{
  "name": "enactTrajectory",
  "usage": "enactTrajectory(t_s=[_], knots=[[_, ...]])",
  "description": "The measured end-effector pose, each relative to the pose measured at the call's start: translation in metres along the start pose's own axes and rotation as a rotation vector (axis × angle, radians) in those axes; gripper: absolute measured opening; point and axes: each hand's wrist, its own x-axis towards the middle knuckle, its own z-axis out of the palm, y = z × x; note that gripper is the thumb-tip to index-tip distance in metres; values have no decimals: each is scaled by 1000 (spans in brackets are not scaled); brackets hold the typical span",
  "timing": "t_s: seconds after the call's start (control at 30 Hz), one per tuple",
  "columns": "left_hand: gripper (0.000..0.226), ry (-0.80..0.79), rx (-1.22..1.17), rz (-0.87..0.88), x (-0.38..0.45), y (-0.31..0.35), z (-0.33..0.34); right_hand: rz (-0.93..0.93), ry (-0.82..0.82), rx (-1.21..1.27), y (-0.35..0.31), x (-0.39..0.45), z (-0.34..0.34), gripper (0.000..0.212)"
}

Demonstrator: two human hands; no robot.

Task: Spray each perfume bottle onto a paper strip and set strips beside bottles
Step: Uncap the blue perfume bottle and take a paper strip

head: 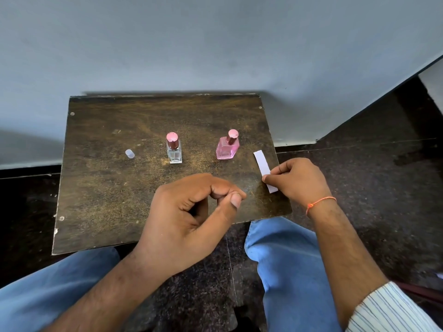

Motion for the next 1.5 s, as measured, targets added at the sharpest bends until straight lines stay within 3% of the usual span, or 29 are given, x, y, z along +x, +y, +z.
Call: enactTrajectory(t_s=[0.17, 0.33, 0.53, 0.73, 0.8, 0.93, 1.1, 1.2, 1.3, 1.5], knots=[[19, 3, -20, 29, -1, 3, -3, 25, -34, 51, 4, 4, 0, 15], [16, 10, 0, 36, -1, 3, -7, 84, -35, 52, 13, 9, -11, 42], [14, 25, 12, 44, 1, 5, -11, 100, -56, 53, 18, 11, -21, 20], [15, -41, 57, 28, 0, 22, -18, -65, -26, 114, 13, -3, -30, 9], [16, -99, 114, -65, -1, 30, -25, -142, -69, 270, 5, -15, -30, 12], [18, -213, 156, -425, -3, 50, -38, -227, -211, 669, -17, -50, -26, 25], [23, -125, 38, -593, -14, 51, -31, -272, -337, 892, -40, -103, -6, 40], [31, -25, -210, -638, -23, 47, -28, -313, -359, 964, -51, -130, 17, 24], [39, 38, -428, -686, -22, 38, -31, -348, -324, 973, -54, -132, 36, 17], [38, 104, -594, -681, -16, 17, -37, -493, -284, 833, -63, -116, 38, 15]])
